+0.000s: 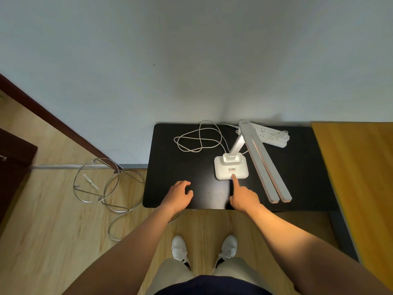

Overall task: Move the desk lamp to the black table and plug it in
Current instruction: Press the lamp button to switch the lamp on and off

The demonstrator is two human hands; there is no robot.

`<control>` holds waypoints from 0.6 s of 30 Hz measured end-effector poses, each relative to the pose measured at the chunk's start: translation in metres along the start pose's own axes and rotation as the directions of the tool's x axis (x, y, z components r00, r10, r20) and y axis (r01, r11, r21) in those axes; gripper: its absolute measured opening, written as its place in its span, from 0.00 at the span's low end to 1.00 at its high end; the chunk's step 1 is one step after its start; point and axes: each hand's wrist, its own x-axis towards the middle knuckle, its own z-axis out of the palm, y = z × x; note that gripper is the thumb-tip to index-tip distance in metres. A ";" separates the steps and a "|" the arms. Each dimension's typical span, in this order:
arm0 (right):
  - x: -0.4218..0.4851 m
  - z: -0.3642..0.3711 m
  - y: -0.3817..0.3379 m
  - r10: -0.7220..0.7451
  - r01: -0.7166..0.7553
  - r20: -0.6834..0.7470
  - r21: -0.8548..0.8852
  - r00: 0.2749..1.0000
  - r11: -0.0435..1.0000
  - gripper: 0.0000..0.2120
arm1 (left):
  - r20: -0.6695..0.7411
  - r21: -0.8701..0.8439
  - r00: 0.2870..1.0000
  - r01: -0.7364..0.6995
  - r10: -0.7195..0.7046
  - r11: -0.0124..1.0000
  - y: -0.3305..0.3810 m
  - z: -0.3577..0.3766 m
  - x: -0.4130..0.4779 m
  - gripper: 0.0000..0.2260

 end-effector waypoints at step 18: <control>0.009 0.002 0.003 -0.023 0.023 -0.004 0.021 1.000 1.000 0.45 | 0.015 -0.025 0.999 0.034 -0.034 0.999 0.001 0.000 -0.002 0.21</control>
